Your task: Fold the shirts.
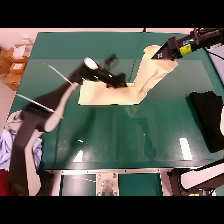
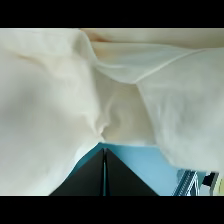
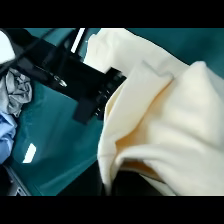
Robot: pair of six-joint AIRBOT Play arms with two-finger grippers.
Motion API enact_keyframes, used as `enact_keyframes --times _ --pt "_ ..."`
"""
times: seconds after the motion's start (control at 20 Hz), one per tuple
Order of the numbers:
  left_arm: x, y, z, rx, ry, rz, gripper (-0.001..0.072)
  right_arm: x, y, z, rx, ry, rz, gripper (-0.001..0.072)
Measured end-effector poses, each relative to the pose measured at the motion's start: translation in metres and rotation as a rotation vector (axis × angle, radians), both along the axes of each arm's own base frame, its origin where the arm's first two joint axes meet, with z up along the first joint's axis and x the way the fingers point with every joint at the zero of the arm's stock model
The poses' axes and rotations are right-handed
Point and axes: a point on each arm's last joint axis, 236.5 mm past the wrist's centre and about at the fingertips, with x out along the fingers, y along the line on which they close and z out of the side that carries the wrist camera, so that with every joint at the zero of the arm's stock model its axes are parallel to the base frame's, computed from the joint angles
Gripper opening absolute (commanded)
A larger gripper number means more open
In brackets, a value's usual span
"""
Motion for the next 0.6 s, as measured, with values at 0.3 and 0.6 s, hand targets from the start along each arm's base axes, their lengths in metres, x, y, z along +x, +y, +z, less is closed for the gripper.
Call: enact_keyframes --times 0.3,0.6 --pt "0.031 0.188 0.076 0.191 -0.055 0.161 0.0028 0.006 0.103 -0.034 0.045 0.020 0.072 0.0016" --pt "0.035 0.277 0.109 0.259 -0.095 0.286 0.0028 -0.001 0.282 -0.139 0.090 0.020 0.107 0.0569"
